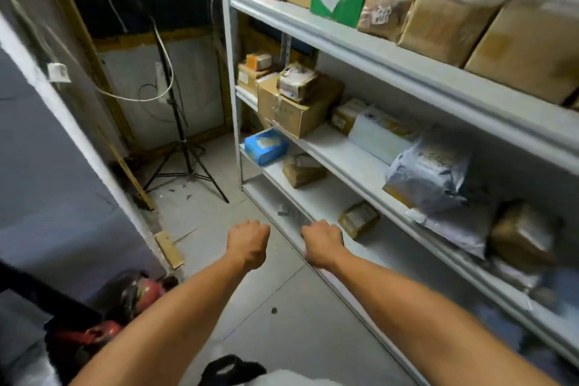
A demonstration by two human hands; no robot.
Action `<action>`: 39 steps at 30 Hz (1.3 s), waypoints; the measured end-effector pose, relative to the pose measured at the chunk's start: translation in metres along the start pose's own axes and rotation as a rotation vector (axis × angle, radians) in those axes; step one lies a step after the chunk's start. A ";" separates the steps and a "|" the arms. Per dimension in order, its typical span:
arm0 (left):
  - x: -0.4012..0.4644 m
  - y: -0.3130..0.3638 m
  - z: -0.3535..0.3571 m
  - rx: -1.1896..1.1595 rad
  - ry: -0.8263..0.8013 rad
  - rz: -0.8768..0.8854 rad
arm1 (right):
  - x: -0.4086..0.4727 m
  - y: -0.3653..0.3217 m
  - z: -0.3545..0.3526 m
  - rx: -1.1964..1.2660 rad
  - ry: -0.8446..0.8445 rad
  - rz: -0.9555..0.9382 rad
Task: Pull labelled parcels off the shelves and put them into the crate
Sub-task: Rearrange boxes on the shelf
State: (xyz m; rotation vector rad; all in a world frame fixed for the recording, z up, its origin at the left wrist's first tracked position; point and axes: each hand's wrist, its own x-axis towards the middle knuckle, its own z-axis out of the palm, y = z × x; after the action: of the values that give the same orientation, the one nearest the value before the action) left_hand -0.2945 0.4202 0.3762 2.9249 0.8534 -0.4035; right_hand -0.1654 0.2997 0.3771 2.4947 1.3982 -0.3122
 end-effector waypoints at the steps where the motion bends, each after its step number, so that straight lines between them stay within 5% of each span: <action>1: 0.011 0.005 -0.004 0.004 0.011 0.026 | 0.004 0.007 -0.001 0.007 0.001 0.024; 20: 0.307 0.012 -0.104 -0.113 0.053 0.421 | 0.183 0.117 -0.065 0.272 -0.022 0.507; 39: 0.479 0.078 -0.111 -0.417 0.051 0.401 | 0.326 0.194 -0.060 0.248 0.019 0.417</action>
State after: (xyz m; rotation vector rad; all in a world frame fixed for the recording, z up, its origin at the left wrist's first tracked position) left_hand 0.1615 0.6186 0.3537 2.6246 0.2887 -0.1041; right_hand 0.1715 0.4826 0.3557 2.9132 0.8525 -0.3924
